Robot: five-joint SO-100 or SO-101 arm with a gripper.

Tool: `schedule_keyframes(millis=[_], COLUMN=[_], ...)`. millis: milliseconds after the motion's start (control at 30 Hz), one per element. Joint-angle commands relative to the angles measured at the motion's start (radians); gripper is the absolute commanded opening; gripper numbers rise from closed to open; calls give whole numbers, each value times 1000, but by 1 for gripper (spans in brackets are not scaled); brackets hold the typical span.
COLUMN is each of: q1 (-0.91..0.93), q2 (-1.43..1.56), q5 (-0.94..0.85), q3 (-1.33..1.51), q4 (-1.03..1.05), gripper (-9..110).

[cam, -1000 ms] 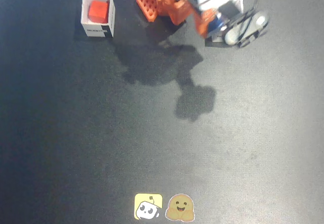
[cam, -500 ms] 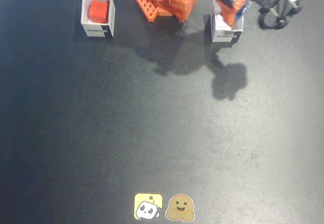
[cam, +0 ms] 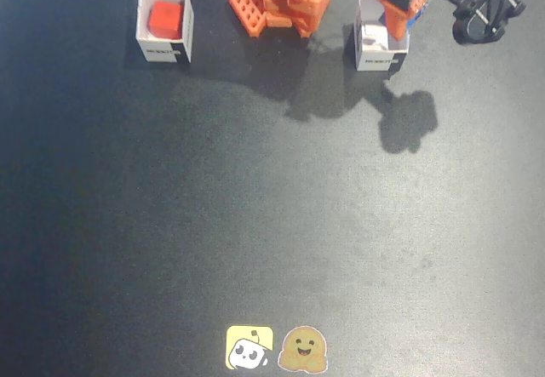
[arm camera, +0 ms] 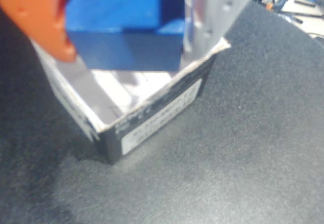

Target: Put the red cube in the right box and the blue cube in the left box.

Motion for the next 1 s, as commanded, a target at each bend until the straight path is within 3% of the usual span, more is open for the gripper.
schedule_keyframes(millis=[0, 700, 967], q1=[-8, -2, -2], q2=[8, 52, 55], q5=[11, 52, 28], q3=[-34, -14, -8], q4=[5, 74, 31], gripper=[11, 11, 16])
